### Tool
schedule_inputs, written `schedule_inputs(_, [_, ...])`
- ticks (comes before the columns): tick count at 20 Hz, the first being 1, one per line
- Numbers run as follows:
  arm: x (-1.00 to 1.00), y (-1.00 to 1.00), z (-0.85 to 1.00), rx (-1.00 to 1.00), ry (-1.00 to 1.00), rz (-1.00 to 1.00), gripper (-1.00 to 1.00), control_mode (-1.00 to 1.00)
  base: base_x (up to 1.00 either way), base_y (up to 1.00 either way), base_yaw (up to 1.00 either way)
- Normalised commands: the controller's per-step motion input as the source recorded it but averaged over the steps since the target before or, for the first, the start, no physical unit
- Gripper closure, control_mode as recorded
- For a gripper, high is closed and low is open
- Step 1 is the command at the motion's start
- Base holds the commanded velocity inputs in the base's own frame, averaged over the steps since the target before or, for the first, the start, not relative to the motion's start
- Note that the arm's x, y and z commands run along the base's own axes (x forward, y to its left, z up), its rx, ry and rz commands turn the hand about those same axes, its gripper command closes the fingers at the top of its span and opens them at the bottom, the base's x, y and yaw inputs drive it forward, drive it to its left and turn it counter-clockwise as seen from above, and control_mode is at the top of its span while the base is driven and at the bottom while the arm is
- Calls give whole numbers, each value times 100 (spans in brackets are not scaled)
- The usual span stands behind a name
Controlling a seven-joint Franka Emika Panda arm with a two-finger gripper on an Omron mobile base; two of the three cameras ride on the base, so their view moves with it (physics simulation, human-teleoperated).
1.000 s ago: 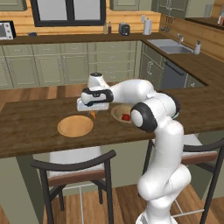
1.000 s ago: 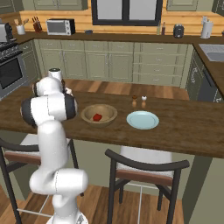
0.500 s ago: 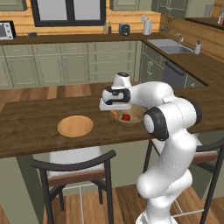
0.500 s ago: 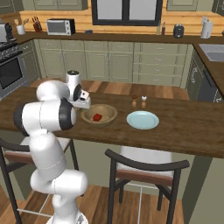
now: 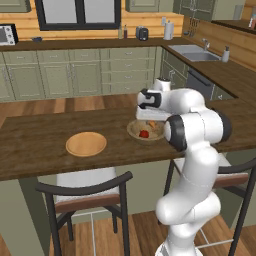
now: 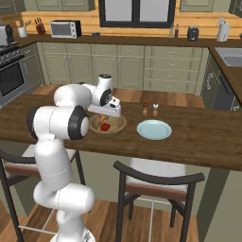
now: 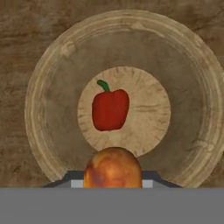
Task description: Pick the chicken drumstick and bell pepper from their plates and place them in the bowl. Then put the bowl in the fridge.
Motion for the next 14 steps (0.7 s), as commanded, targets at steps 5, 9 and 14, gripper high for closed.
schedule_inputs(5, [41, -18, -53, -1, 11, -8, 100, -100, 0, 0, 0])
schedule_inputs(9, [43, 0, -54, 0, 7, -7, 100, -100, 0, 0, 0])
schedule_inputs(14, [37, -22, -22, 0, 5, -4, 100, -100, 0, 0, 0])
